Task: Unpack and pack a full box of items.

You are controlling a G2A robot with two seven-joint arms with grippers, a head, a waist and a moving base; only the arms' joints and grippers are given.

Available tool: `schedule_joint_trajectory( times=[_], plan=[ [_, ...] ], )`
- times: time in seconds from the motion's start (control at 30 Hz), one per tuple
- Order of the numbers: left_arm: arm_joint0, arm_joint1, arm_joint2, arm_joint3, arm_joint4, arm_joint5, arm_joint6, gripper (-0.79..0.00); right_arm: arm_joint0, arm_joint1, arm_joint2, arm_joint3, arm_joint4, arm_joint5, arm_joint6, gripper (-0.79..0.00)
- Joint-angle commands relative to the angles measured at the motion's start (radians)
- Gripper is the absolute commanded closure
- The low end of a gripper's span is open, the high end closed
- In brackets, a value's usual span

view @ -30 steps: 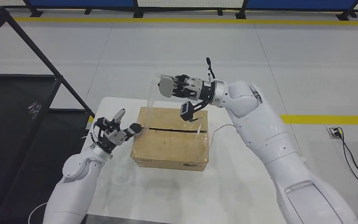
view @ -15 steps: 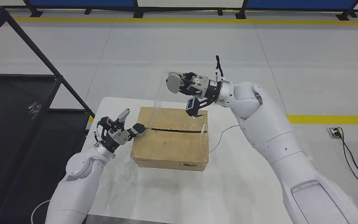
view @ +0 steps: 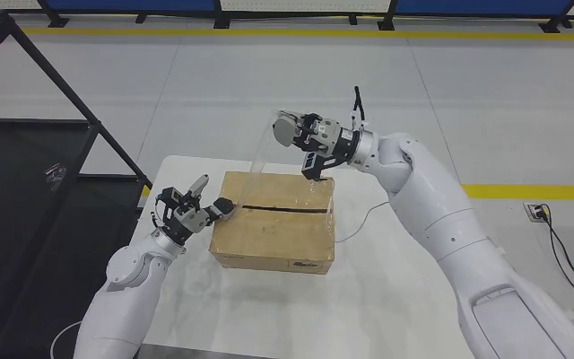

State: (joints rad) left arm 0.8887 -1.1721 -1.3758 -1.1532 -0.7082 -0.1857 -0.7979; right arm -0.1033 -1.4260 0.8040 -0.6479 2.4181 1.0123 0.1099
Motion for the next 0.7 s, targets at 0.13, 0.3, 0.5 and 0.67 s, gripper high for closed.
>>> schedule_joint_trajectory(
  times=[0.13,0.3,0.5,0.67],
  plan=[
    [0.002,0.0,-0.001,-0.004,0.006,0.004,0.001,-0.785,0.004,0.008,-0.028,0.016,-0.036,0.0,0.082,-0.305],
    [0.002,-0.001,0.004,-0.006,0.013,0.009,0.003,-0.785,0.005,0.014,-0.05,0.023,-0.048,0.0,0.12,-0.32],
    [-0.009,-0.005,0.023,-0.003,0.046,0.024,0.029,-0.785,0.003,0.025,-0.076,0.031,-0.055,0.0,0.14,-0.339],
    [-0.02,-0.009,0.037,-0.004,0.057,0.035,0.054,-0.785,0.001,0.032,-0.09,0.04,-0.076,0.0,0.162,-0.345]
  ],
)
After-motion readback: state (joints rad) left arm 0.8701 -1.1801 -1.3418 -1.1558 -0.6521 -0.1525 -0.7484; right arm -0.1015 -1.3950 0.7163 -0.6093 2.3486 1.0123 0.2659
